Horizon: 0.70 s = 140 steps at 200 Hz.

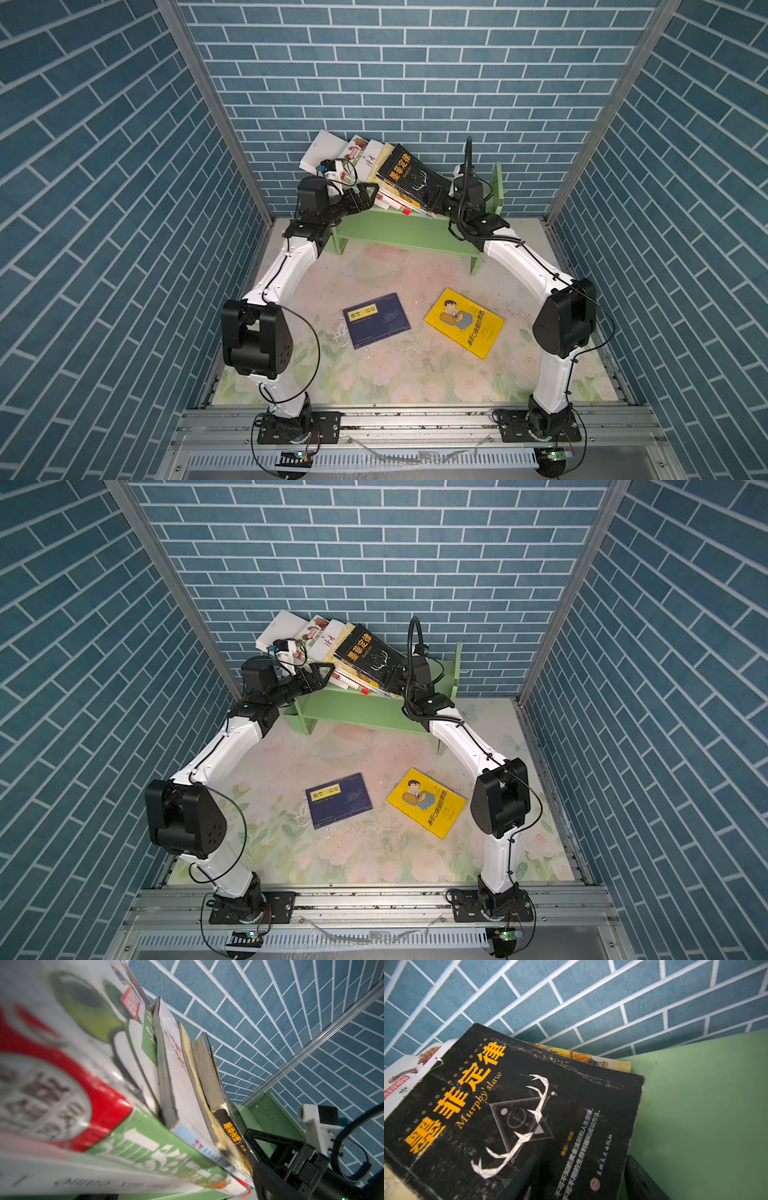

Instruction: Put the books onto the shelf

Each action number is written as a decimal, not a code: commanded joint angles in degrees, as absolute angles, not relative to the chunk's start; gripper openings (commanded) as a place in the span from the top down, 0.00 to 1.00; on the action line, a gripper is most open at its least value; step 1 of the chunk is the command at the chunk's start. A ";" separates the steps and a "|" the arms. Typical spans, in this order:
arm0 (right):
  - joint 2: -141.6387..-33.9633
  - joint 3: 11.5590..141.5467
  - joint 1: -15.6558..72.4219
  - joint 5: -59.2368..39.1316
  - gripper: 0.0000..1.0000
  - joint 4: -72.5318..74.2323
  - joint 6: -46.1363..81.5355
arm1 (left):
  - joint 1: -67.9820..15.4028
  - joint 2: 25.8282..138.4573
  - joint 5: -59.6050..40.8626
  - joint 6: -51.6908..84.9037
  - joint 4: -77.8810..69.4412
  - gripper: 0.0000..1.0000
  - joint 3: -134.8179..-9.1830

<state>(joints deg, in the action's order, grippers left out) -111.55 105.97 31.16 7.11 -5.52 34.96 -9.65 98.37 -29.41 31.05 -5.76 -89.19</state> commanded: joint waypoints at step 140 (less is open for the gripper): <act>-122.02 107.29 35.17 -8.95 0.41 -9.99 40.10 | -11.42 101.25 -31.11 31.72 -14.51 0.00 -96.88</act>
